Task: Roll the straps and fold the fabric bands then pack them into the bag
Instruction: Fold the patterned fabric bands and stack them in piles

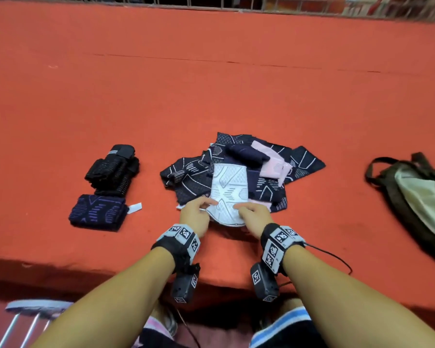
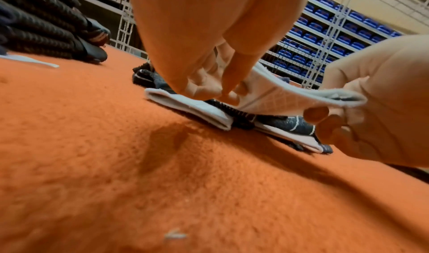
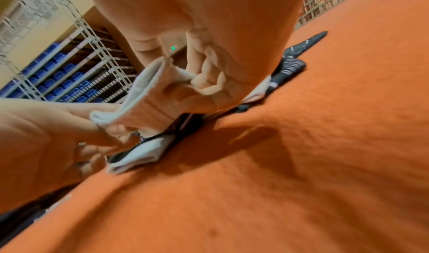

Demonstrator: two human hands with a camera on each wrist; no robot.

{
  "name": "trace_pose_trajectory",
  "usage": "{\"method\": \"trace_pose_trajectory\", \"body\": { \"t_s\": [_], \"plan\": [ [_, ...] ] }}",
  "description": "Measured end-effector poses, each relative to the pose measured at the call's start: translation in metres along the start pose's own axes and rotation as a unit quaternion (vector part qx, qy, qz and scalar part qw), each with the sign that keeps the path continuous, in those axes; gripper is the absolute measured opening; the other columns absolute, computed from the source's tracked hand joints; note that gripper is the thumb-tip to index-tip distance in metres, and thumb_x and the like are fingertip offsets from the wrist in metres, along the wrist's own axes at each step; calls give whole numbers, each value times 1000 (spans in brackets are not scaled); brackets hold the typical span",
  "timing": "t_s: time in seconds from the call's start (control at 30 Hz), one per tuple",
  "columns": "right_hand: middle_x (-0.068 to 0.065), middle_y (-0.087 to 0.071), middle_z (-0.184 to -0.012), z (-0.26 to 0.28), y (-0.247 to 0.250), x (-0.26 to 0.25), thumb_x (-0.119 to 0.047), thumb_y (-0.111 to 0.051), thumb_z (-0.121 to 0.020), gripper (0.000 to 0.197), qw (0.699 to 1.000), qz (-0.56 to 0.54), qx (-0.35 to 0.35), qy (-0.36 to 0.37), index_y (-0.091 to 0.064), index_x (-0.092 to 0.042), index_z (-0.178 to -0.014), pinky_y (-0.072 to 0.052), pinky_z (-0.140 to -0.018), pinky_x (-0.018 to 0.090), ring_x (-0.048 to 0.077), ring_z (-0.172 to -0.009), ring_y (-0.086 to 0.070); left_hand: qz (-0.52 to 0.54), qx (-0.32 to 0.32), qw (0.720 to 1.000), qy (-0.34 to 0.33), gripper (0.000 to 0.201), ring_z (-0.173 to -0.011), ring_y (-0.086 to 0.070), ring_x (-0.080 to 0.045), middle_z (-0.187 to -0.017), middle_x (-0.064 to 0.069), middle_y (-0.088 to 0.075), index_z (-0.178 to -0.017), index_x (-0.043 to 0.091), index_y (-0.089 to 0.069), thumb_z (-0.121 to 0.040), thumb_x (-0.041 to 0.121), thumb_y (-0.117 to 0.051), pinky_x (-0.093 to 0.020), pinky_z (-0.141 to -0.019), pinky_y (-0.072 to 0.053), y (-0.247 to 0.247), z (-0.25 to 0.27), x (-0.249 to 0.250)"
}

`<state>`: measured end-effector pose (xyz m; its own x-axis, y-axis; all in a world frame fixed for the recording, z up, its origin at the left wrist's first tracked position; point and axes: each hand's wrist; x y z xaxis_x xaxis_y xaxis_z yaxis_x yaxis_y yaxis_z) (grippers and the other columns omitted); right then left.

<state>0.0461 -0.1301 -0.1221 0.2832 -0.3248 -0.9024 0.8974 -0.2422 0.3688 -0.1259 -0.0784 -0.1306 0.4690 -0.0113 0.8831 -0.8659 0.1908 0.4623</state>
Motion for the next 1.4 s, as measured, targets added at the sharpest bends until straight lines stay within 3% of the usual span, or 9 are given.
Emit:
{"method": "trace_pose_trajectory", "body": {
  "t_s": [0.17,0.23,0.33,0.57,0.67,0.83,1.1,1.3,1.4],
  "plan": [
    [-17,-65,-67,13,7,23,-20,-64,-90,16,997,-49,-7,-52,-80,-17,-85,-47,-75,27,12,-75,-60,-31,-32,999,-15,16,-77,-65,-12,-81,12,-69,-87,24,-77,-80,9,-75,-24,-72,-50,-4,6,-5],
    [-8,-73,-99,15,8,30,-12,-58,-89,24,997,-51,-4,-50,-80,-19,-94,-49,-90,30,18,-96,-64,-41,-45,998,-10,11,-80,-68,-12,-84,7,-72,-87,20,-77,-81,11,-75,-24,-70,-51,-5,8,-9],
    [4,-63,-127,19,13,32,3,-39,-89,48,1000,12,8,-17,-69,-18,-119,-47,-81,22,18,-100,-60,-45,-37,998,-11,14,-88,-69,-12,-90,4,-74,-92,19,-76,-80,13,-75,-29,-81,-53,-7,10,-15],
    [-1,-55,-126,18,19,40,9,-42,-89,44,998,48,31,39,-75,-13,-110,-35,-110,24,10,-114,-50,3,-5,1000,-22,11,-79,-59,-1,-90,7,-70,-91,23,-71,-86,13,-71,-19,-72,-42,-13,12,-9],
    [2,-69,-123,16,16,48,6,-47,-88,48,1000,0,-4,8,-75,-32,-96,-54,-97,40,22,-102,-67,3,0,1000,-27,22,-80,-60,-3,-86,10,-67,-75,31,-63,-88,15,-71,-17,-70,-41,-15,11,-7],
    [8,-68,-98,18,16,50,11,-53,-93,37,996,-76,-32,-42,-69,-15,-114,-51,-58,15,12,-75,-59,-51,25,993,-108,12,-90,-61,-10,-102,10,-63,-82,28,-63,-89,21,-69,-26,-82,-47,-19,10,-10],
    [6,-69,-77,25,13,54,-18,-63,-95,15,999,-25,15,-18,-69,-27,-85,-57,-73,43,21,-73,-64,-39,-8,998,-49,10,-66,-67,-15,-72,4,-68,-86,31,-60,-95,35,-60,-38,-67,-57,-20,18,-11],
    [4,-61,-64,36,13,59,-19,-61,-98,20,999,32,11,-13,-67,-1,-91,-51,-68,30,9,-56,-60,-11,-16,1000,13,11,-49,-60,-8,-60,4,-61,-89,24,-64,-92,33,-70,-24,-57,-45,-10,34,-25],
    [1,-59,-62,37,11,60,-27,-60,-97,22,997,81,2,2,-64,-13,-80,-50,-67,33,15,-57,-59,-19,-16,1000,12,13,-64,-67,-18,-63,5,-63,-84,30,-62,-91,38,-70,-33,-65,-53,-9,39,-32]
  ]
}}
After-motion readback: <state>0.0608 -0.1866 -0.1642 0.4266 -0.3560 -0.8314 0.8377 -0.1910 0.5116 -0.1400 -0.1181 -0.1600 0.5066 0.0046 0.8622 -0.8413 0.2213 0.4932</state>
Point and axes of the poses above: each hand's wrist, its own z-axis away from the middle knuckle, its own y-axis out of the back of the hand, x = y × z
